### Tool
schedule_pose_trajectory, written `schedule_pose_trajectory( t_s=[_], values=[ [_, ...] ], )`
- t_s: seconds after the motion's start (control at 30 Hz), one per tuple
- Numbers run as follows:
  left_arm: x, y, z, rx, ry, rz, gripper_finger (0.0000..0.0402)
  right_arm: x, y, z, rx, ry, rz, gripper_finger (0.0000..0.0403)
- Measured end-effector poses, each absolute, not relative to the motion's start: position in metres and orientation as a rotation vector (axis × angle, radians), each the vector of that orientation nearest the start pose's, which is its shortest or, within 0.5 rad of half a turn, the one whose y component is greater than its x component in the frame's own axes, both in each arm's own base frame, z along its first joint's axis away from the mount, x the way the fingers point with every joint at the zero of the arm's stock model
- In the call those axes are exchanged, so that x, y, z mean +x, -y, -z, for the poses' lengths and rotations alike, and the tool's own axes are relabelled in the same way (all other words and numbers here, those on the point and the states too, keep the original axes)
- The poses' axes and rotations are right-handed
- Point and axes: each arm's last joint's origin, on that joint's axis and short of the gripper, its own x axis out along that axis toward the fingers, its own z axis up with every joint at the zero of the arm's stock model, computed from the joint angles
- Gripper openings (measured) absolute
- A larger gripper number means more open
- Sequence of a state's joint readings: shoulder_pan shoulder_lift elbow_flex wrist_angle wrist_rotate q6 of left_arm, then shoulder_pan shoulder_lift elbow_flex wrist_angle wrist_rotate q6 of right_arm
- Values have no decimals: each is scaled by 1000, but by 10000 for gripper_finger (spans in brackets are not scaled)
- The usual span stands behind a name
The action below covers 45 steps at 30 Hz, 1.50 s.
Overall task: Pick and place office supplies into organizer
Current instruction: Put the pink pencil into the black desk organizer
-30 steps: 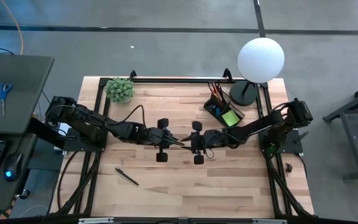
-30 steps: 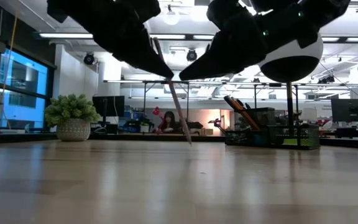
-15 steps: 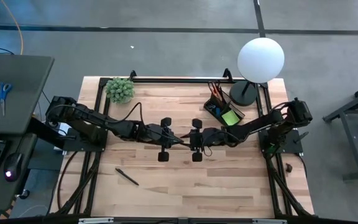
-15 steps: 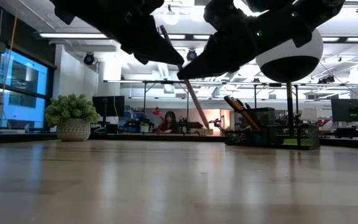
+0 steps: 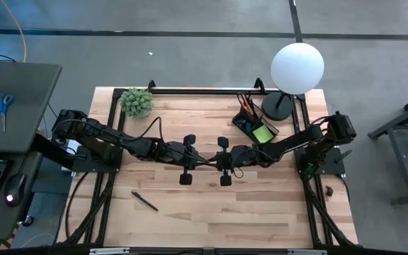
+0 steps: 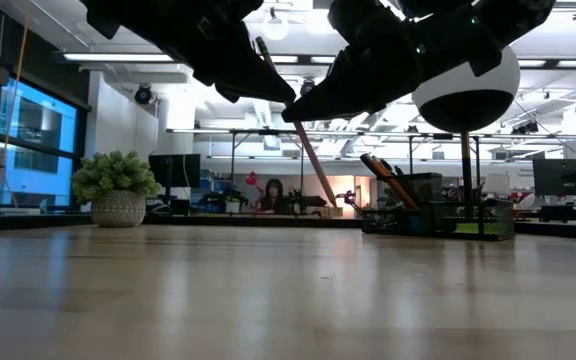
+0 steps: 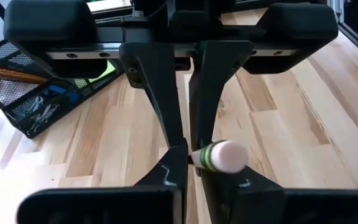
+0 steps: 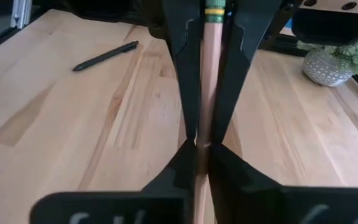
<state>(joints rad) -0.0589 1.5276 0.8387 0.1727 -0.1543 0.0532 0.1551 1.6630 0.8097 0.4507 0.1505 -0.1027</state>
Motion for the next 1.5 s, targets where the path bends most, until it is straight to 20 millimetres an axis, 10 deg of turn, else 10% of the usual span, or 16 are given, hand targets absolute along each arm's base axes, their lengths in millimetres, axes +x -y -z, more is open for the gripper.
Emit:
schedule_pose_trajectory(
  t_s=[0.33, 0.73, 1.03, 1.5],
  values=[
    [318, 12, -212, 127, -514, -146, 78, 332, -39, -187, -246, -426, 118, 9],
    [290, 9, -254, 87, -445, -200, 121, 291, -2, -235, -278, -517, 349, 10],
    [276, 13, -238, 26, -567, -202, 122, 253, 43, -274, -281, -442, 577, 13],
    [263, 29, -201, -24, -430, -101, 122, 183, 93, -229, -92, -255, 765, 10]
  ],
)
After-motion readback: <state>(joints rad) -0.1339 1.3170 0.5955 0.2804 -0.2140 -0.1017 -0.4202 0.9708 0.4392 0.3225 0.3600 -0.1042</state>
